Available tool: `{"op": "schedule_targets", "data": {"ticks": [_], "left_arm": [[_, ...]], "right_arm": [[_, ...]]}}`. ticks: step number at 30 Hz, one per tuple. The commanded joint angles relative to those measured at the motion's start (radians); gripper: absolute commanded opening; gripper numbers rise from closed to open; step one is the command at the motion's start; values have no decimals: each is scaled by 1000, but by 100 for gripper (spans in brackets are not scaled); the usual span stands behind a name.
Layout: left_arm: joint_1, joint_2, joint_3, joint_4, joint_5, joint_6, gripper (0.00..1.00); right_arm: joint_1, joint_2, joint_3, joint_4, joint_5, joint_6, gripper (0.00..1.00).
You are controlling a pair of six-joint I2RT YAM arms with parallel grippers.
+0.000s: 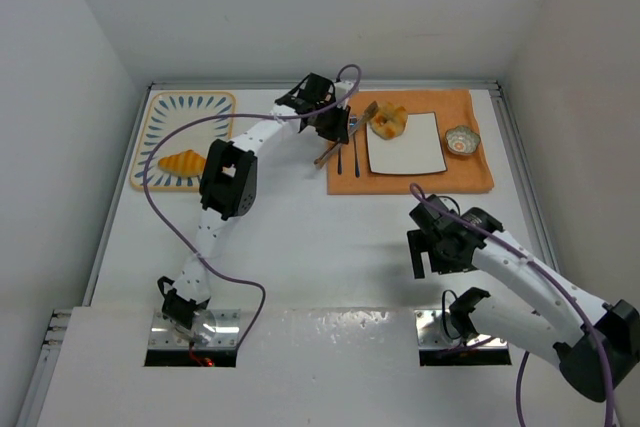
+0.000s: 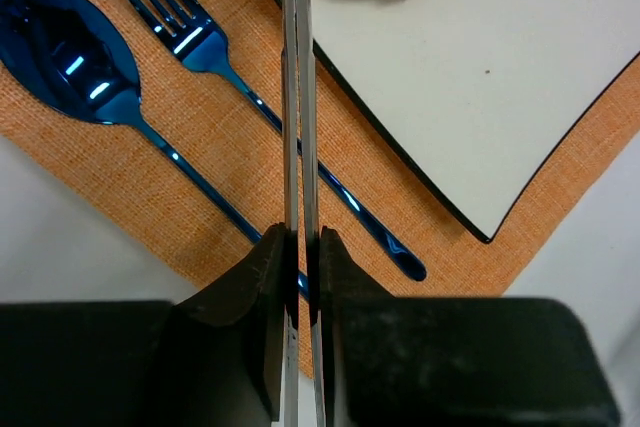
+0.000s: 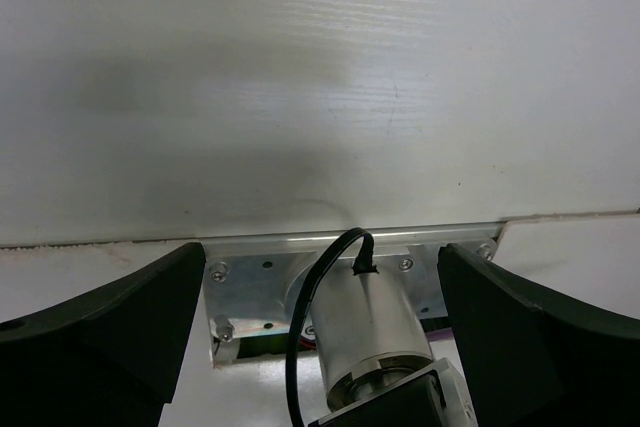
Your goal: Place the bread
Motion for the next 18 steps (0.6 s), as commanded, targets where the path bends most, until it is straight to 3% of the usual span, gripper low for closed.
{"op": "schedule_targets", "data": {"ticks": [1,7,8,12,18], "left_arm": [[-2,-74,-11,48,-7,-6,18],[9,-125,-45,39,-7,7,36],[9,-136,-45,39,-7,7,43],[18,-147,-31,30,-7,7,50],[36,-217,23,19,2,7,50]], "right_arm": [[-3,-12,32,-2,0,-2,100],[-3,-25,19,24,-25,13,100],[-3,-19,27,28,-26,10,100],[-3,-5,38,31,-35,4,100],[-3,-5,38,34,-57,2,100]]}}
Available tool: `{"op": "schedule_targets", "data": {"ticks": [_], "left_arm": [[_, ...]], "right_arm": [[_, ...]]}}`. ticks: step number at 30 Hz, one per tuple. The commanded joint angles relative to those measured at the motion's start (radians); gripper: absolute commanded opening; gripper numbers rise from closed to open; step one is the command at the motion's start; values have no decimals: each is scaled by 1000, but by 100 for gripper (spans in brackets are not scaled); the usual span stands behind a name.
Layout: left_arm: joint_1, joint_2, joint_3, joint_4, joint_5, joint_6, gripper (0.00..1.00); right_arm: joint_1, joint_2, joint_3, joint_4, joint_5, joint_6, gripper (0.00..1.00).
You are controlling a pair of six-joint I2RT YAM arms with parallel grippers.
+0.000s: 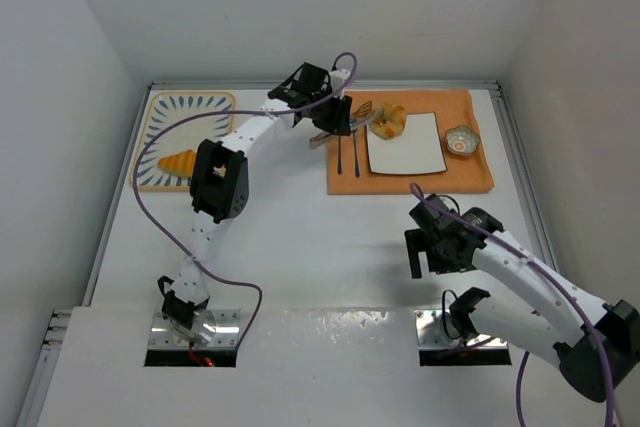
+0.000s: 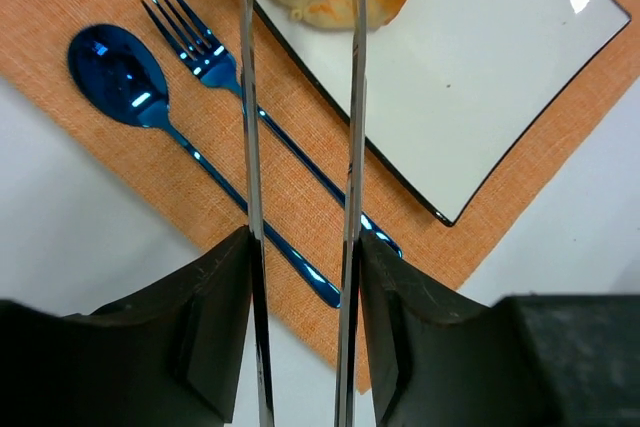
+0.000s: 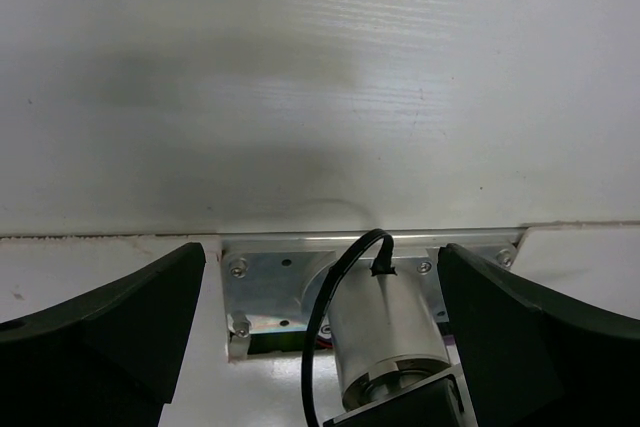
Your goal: Place the bread
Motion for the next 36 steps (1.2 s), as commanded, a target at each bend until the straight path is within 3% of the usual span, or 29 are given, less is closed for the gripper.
{"op": "schedule_targets", "data": {"ticks": [1,5,12,16,19,23,27,36], "left_arm": [[37,-136,63,15,16,3,48],[90,-223,51,-22,7,38,47],[239,-417,-125,-157,-48,119,46],[346,-567,-319,-208,-97,168,46],[455,-720,-499,-208,-218,255,47],[559,-897,-696,-241,-318,454,50],[684,-960,-809,-281,-293,545,49],[880,-971,-897,-292,-148,546,49]], "right_arm": [[-4,-2,36,19,-21,3,100],[-3,-10,36,27,-34,-2,100],[2,-46,16,62,-57,4,100],[2,-68,8,83,-75,3,100],[6,-82,7,98,-95,-5,100],[13,-76,1,117,-112,-11,100],[37,-62,4,131,-126,-13,100],[89,-56,-2,120,-110,4,100]]}}
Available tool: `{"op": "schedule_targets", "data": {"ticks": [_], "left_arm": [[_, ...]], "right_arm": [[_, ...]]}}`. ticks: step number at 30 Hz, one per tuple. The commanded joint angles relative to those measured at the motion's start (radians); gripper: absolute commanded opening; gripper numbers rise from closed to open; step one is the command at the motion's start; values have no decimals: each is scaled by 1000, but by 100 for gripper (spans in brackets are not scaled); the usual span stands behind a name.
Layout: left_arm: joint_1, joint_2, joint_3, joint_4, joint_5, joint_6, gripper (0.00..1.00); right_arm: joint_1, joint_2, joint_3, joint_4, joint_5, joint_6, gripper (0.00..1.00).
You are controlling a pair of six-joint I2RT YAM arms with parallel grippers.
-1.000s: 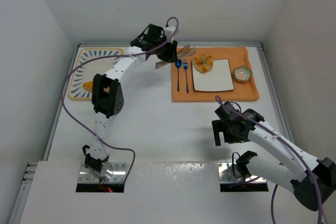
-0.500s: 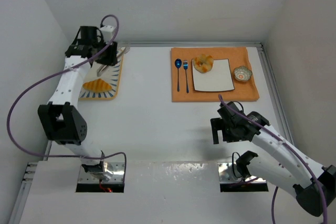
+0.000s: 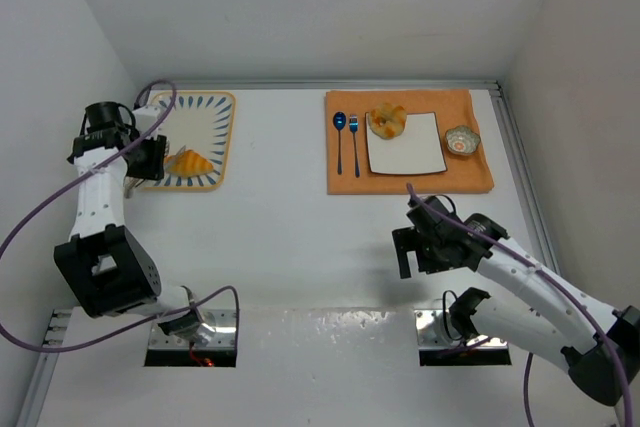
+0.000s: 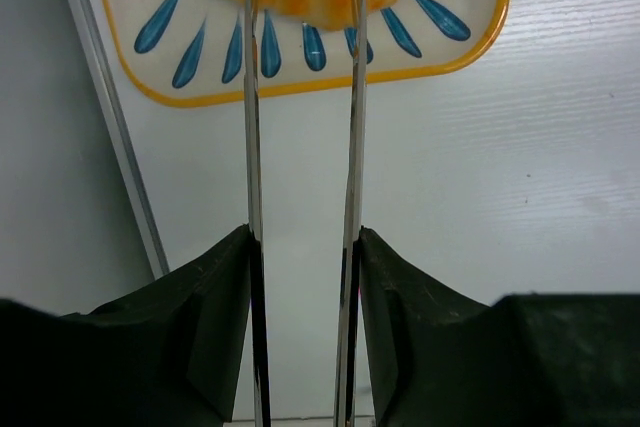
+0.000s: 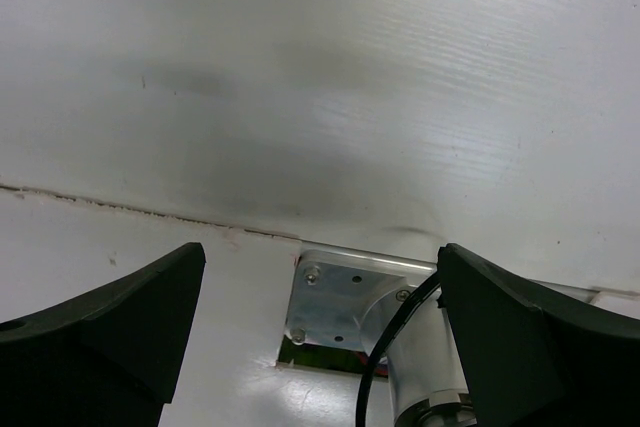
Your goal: Place the bread
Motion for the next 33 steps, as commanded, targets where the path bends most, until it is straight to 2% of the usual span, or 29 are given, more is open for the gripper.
{"op": "schedule_targets", "data": {"ticks": [1,7,11,24,28,31,33], "left_arm": [[53,-9,-12,12,103,25,49],[110,56,25,3,252,-36,49],[110,65,34,3,273,-36,49],[65,107,-21,67,142,-85,51],[65,116,-44,67,131,-94,40],[65,116,-64,67,120,-94,29],[65,116,-64,67,120,-94,15]], "right_arm": [[13,-4,-4,12,10,7,100],[19,-24,-16,3,16,16,100],[19,-30,-22,-3,19,19,100],[20,5,-2,20,7,-1,100],[19,1,-5,14,10,2,100],[17,-8,-4,14,10,5,100],[19,-15,-2,11,14,8,100]]}}
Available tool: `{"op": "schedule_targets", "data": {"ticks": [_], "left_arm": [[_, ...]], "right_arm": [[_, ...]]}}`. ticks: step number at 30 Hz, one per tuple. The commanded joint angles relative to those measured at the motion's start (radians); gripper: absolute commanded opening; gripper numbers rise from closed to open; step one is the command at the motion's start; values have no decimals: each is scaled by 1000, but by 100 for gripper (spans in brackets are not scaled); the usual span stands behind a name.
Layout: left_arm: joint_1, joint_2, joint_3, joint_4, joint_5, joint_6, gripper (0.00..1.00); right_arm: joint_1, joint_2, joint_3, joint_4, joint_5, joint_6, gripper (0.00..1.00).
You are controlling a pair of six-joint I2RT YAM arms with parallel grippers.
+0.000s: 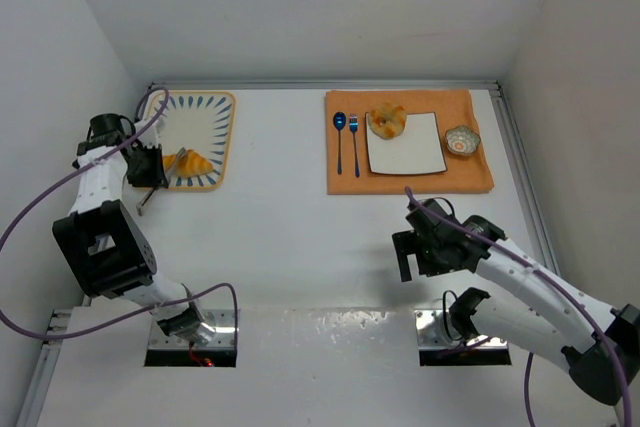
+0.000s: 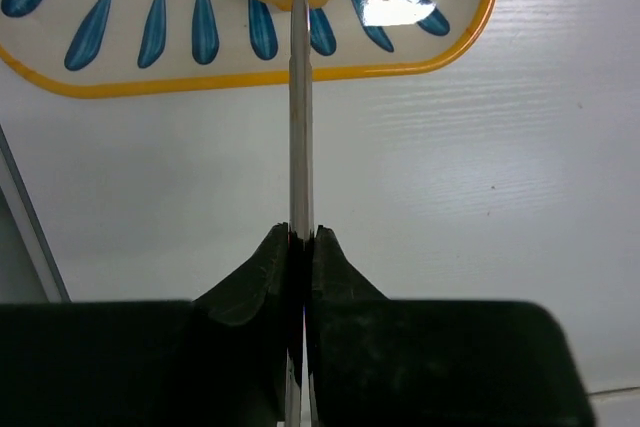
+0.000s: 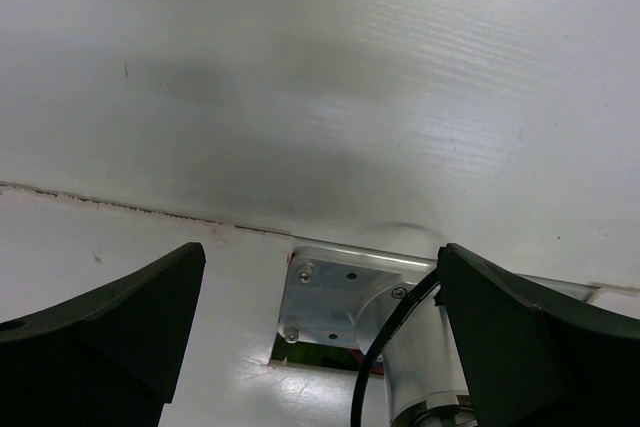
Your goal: Place the bread
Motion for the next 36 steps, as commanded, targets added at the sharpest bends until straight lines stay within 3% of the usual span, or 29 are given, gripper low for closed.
{"op": "schedule_targets", "data": {"ticks": [1,3,8,13,20,23,26,27,30,31,36], "left_arm": [[-4,-1,-1,12,1,-5,7],[-14,-1,-10,12,1,-5,0],[-14,-1,25,-25,31,6,0],[-14,-60,200,-78,112,-5,0],[-70,-89,285,-98,152,-37,0],[-159,-74,337,-108,200,-83,0],[-337,-21,416,-97,241,-155,0],[-447,18,455,-74,241,-174,0],[-607,78,513,9,189,-231,0],[-704,126,530,27,179,-244,0],[-949,330,645,173,117,-323,0]], "right_arm": [[7,-21,23,4,17,11,100],[5,-29,23,1,21,17,100],[7,-45,18,-2,27,29,100],[8,-58,10,-2,32,48,100],[7,-66,-6,-30,95,84,100],[5,-110,-31,-77,178,173,100],[-22,-201,-97,-134,267,253,100],[-28,-266,-130,-151,296,284,100],[-68,-336,-164,-156,314,292,100],[-80,-356,-169,-162,314,288,100],[-85,-331,-169,-146,304,269,100]]}}
